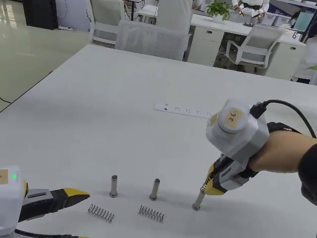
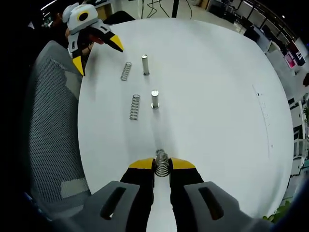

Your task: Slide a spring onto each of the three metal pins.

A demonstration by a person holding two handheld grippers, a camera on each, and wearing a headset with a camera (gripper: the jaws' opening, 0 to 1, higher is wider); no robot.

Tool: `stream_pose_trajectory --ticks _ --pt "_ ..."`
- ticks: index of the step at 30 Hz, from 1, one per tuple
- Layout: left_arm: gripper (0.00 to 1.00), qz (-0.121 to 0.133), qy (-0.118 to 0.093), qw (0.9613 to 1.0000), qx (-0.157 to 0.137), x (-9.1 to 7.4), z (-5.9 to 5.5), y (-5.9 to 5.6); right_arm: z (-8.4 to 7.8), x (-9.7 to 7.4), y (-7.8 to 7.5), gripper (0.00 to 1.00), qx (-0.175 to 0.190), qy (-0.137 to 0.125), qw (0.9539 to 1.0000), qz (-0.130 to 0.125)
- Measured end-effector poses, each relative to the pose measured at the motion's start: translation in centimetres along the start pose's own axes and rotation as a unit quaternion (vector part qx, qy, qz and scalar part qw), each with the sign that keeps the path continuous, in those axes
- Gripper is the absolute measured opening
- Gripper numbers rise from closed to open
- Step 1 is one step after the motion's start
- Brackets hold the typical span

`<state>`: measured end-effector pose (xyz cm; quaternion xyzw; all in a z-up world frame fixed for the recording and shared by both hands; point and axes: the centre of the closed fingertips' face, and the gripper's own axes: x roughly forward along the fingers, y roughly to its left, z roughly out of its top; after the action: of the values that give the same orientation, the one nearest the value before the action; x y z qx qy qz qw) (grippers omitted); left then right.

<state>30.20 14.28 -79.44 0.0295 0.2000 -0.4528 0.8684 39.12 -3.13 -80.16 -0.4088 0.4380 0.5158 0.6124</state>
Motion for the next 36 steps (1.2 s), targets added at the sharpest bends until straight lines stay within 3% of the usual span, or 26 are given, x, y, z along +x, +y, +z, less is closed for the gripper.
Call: stream_pose_trajectory --ticks 10,24,36 --pt "0.55 0.002 0.001 1.0 -0.001 -0.2 -0.1 0.1 -0.5 1.9 0.1 0.08 0.002 0.012 0.9999 0.011" --pt "0.54 0.004 0.002 1.0 -0.001 -0.4 -0.1 0.1 -0.5 3.4 -1.5 0.08 0.021 0.017 0.9996 -0.011" --pt "0.54 0.005 0.002 1.0 -0.002 -0.5 -0.2 0.2 -1.1 4.8 -1.5 0.08 0.038 0.02 0.999 -0.008"
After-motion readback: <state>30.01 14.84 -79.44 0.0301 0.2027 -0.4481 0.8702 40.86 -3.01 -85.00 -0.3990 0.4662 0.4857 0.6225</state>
